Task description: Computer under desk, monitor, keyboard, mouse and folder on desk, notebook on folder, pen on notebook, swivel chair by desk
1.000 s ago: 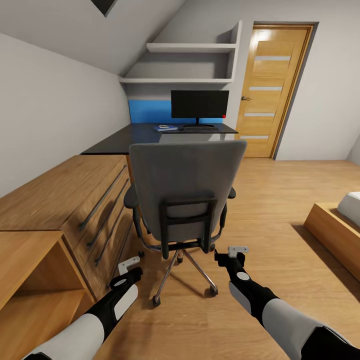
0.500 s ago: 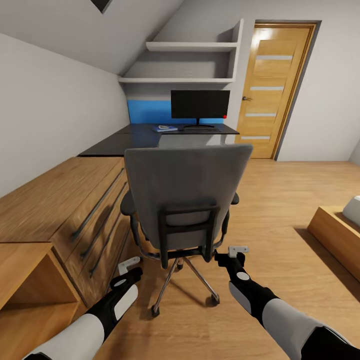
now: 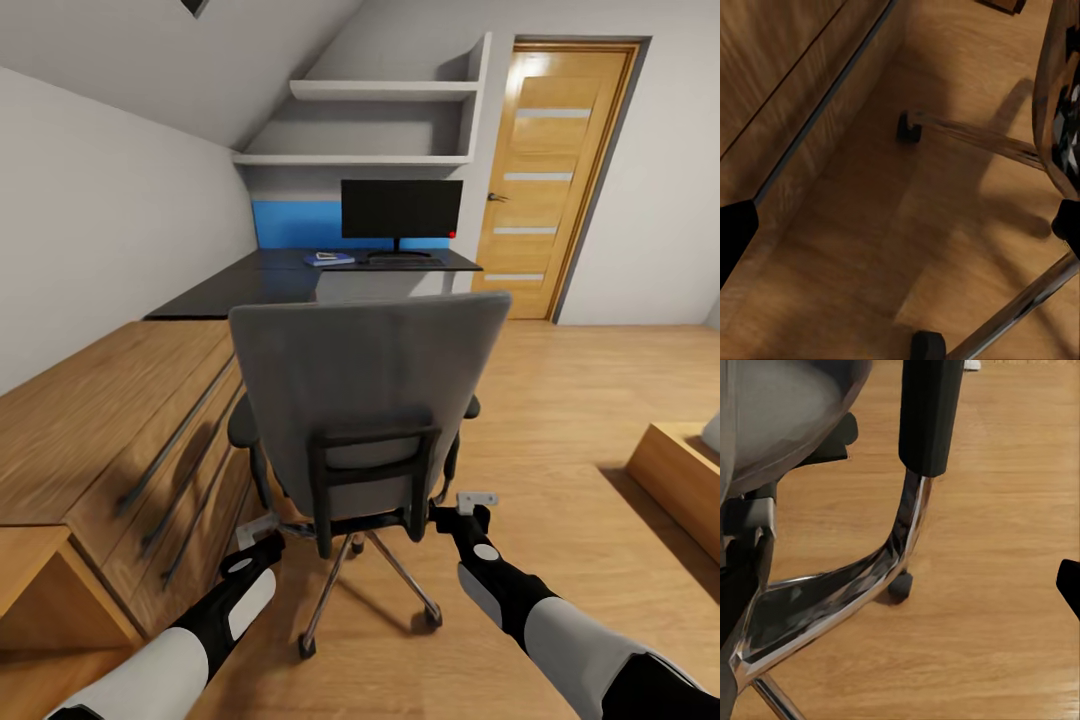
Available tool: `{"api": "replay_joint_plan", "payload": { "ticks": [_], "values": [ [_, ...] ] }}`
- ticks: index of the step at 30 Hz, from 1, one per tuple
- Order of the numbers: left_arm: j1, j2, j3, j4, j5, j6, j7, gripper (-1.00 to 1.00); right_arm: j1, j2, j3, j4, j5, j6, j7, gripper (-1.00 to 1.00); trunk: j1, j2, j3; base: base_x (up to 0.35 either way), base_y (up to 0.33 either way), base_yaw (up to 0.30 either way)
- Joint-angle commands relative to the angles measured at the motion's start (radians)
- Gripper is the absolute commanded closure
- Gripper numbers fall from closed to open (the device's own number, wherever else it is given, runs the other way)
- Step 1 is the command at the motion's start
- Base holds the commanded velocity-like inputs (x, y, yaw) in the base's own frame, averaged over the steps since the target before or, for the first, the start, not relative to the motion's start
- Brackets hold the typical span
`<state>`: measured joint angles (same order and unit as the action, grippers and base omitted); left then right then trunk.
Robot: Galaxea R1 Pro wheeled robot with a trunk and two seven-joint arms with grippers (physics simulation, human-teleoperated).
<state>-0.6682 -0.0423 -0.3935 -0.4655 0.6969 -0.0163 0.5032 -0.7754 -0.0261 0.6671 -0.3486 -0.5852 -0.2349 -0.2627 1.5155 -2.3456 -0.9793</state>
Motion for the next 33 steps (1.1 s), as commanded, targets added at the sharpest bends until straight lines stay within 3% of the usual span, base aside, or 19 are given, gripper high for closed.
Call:
{"api": "replay_joint_plan", "payload": {
  "ticks": [1,33],
  "values": [
    [-0.001,0.001,-0.008,-0.001,0.009,-0.002,0.008,-1.00,-0.001,-0.001,0.009,-0.001,-0.008,-0.003,-0.004,-1.00,0.000,0.000,-0.001,0.191,-0.006,0.000],
    [-0.001,0.001,-0.008,-0.001,0.009,-0.004,0.009,-1.00,-0.001,-0.002,0.009,-0.001,-0.007,-0.003,-0.004,-1.00,0.000,0.000,-0.001,0.214,-0.187,0.000]
  ]
}}
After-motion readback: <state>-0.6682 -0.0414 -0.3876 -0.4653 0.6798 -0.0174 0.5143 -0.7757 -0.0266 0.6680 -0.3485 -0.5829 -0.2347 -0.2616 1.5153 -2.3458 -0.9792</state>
